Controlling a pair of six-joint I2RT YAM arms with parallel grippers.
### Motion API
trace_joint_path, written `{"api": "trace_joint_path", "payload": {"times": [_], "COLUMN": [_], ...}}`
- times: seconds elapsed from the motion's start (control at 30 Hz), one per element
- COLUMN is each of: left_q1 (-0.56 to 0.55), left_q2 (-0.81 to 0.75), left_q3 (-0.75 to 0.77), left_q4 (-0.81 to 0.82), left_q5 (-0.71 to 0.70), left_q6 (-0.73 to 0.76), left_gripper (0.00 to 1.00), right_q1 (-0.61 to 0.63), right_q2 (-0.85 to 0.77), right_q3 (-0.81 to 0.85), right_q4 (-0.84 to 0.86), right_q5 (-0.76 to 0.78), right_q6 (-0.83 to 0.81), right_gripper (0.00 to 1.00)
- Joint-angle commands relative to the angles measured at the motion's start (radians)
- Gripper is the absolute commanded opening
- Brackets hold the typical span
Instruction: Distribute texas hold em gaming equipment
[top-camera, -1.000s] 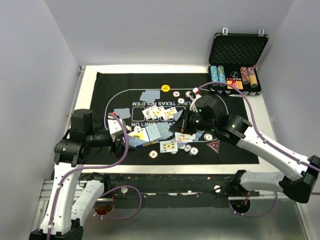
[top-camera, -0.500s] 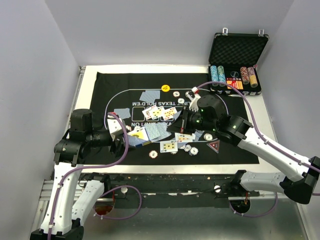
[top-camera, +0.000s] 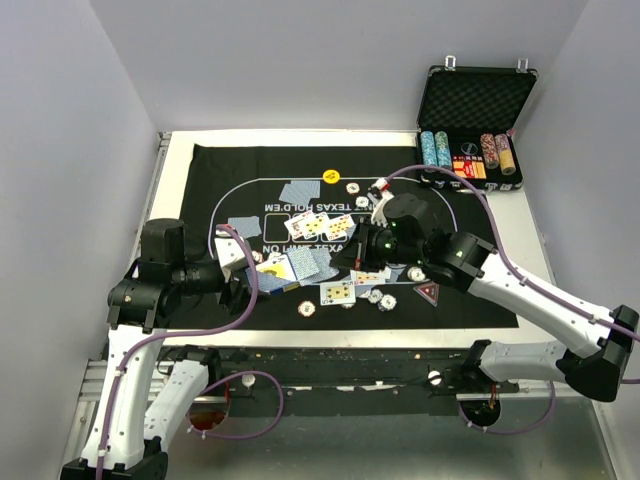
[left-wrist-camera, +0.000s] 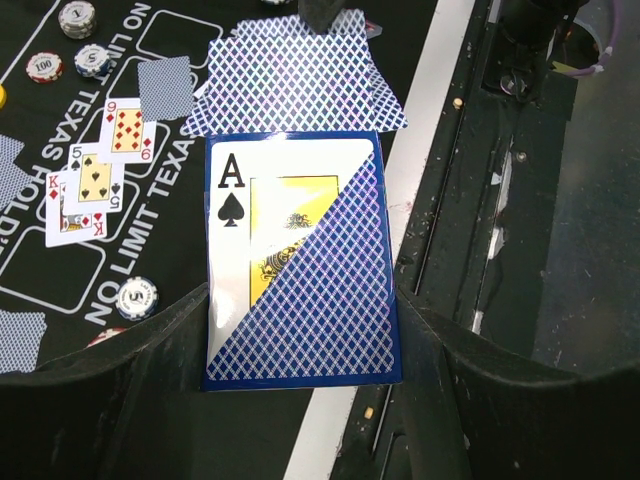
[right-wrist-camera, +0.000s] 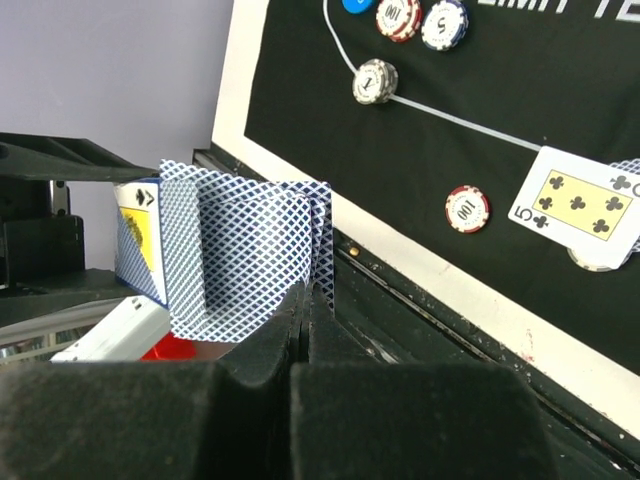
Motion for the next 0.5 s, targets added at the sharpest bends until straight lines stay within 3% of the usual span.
{"api": "trace_joint_path", "payload": {"times": [0.0,0.47], "left_q1": [-0.005,-0.005], "left_q2": [-0.006,-0.012], "left_q3": [0.023,0.017], "left_q4": [0.028,0.046], "left_q5": [0.055,0.070], "left_q6": [0.011,-0.017], "left_gripper": [0.19,0.19], "right_q1": [0.027,0.029], "right_q2": [-0.022,-0.039], "right_q3": [0.092,0.157], "right_q4": [-0.016,-0.109], "right_q5": [0.037,0.111], "right_q6": [-0.019,-0.053], "right_gripper": [0.02,0.02]}}
